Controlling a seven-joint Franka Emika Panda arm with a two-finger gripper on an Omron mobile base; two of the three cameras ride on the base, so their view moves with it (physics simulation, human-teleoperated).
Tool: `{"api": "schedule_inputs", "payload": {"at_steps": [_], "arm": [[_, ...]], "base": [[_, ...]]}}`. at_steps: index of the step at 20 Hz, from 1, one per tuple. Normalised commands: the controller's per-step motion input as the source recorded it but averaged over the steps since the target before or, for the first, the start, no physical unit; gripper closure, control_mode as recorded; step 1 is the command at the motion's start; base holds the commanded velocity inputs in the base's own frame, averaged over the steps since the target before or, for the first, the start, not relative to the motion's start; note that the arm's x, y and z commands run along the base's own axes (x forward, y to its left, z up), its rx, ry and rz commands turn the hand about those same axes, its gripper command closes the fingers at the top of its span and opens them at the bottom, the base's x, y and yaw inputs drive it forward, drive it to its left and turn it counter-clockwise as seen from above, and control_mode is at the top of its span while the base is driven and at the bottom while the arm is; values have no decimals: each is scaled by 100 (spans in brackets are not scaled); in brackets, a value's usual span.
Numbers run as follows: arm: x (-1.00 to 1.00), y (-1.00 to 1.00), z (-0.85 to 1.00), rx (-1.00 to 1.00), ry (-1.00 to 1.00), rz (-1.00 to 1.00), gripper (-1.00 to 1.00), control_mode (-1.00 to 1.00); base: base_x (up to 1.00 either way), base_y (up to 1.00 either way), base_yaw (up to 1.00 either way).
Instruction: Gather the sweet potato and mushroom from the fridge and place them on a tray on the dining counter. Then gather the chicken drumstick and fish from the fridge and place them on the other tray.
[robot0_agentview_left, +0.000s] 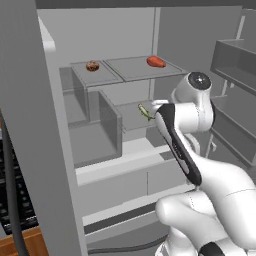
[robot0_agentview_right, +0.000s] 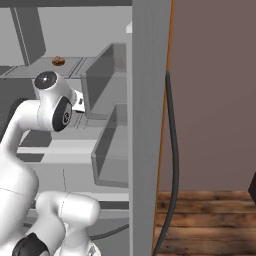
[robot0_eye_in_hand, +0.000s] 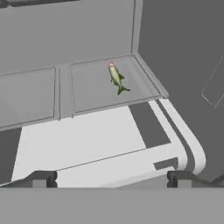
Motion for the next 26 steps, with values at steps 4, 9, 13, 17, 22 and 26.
{"api": "schedule_inputs", "payload": {"at_steps": [4, 9, 13, 17, 22, 26], "arm": [[53, -3, -18, -1, 10, 3, -100, -100], [48, -9, -44, -3, 5, 7, -100, -100], [49, -13, -41, -3, 0, 4, -100, -100], [57, -18, -17, 0, 3, 0, -100, -100], [66, -15, -19, 0, 5, 0, -100, -100], [70, -3, -24, 0, 7, 0, -100, -100]], "base": [[0, 0, 0], [0, 0, 0], [0, 0, 0], [0, 0, 0], [0, 0, 0], [0, 0, 0]]}}
